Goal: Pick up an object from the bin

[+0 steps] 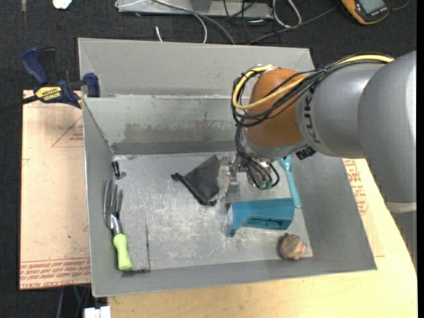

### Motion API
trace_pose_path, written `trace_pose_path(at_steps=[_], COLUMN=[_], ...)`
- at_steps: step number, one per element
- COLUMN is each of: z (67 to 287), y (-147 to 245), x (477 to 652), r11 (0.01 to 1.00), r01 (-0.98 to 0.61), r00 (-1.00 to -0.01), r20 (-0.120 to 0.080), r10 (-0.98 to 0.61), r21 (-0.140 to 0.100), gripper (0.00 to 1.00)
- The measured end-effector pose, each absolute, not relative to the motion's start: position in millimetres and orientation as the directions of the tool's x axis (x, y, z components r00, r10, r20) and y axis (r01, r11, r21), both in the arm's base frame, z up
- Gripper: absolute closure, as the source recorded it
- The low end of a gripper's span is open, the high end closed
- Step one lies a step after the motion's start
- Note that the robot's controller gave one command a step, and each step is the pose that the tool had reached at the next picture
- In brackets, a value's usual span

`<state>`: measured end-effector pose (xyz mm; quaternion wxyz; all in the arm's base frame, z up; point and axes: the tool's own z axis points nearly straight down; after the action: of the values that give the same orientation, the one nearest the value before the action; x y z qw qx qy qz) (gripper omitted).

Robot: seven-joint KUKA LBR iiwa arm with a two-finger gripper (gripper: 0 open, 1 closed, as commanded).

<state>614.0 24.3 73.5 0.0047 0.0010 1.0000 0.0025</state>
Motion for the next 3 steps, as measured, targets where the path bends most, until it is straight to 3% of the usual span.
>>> trace_pose_path(at_steps=[1, 2, 3], z=[73.5, 125.4, 150.5], y=[24.3, 24.5, 13.8], x=[614.0, 611.0, 609.6], r11=[1.0, 0.997, 1.0], r01=[0.002, 0.077, 0.024], r00=[-1.0, -0.997, -1.0], r20=[-0.009, -0.005, -0.009], r10=[0.002, 0.077, 0.024], r21=[0.005, 0.007, 0.006], gripper=[1.0, 1.0, 1.0])
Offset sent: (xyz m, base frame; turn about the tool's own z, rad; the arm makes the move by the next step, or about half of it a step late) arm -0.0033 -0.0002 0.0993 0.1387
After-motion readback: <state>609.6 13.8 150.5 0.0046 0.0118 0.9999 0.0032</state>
